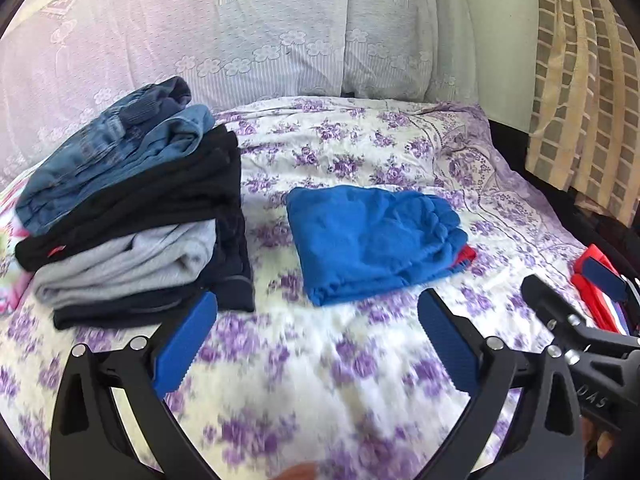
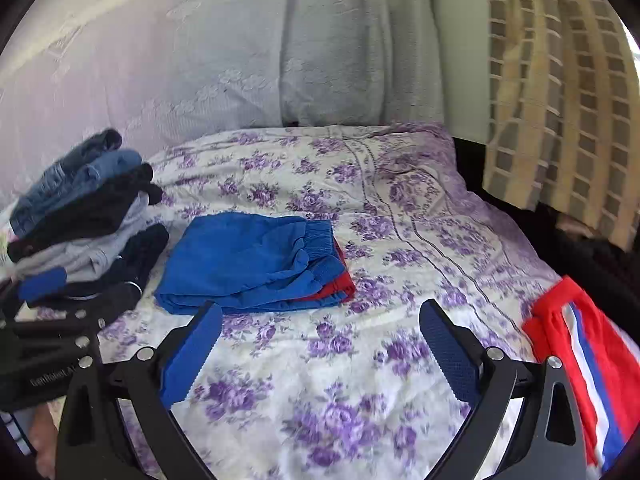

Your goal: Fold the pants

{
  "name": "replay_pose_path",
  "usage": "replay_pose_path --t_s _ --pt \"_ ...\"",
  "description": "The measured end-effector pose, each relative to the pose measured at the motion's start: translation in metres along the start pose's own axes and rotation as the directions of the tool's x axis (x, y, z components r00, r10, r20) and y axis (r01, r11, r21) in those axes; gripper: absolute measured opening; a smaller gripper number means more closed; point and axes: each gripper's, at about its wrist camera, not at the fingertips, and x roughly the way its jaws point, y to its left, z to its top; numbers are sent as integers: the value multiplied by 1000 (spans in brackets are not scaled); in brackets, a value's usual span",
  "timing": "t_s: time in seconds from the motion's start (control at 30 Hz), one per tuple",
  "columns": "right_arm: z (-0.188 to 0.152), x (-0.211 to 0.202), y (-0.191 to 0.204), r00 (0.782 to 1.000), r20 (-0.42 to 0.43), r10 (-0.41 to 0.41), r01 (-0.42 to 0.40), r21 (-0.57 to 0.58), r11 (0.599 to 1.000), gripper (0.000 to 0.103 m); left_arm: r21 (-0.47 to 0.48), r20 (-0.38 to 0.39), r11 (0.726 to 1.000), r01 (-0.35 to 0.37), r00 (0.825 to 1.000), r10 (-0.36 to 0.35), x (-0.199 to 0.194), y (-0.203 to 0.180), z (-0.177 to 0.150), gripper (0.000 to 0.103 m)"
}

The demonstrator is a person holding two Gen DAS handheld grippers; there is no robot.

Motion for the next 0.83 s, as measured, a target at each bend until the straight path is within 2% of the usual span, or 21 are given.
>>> replay_pose_path --t_s 0.17,0.3,0.37,0.47,0.57,0.83 --pt "-10 -14 -5 999 34 30 -31 52 998 99 32 28 999 -38 999 37 -15 -6 -5 98" --pt "-11 -7 -18 999 2 44 -44 97 994 99 39 37 999 13 999 -14 -11 -7 -8 98" --pt "-14 -7 -20 999 -2 50 -50 111 993 99 72 44 997 2 999 -5 -8 -12 -10 98" --pt "-15 -5 -19 999 -5 49 -49 98 994 99 93 51 996 -11 999 6 -8 -16 -11 98" --pt "-15 -5 -19 999 -10 51 -50 95 994 99 68 15 997 18 1000 -20 -3 -13 -10 98" --pt "-16 -8 -12 999 0 49 -49 56 997 99 43 -5 999 30 1000 -29 -1 -9 -10 98"
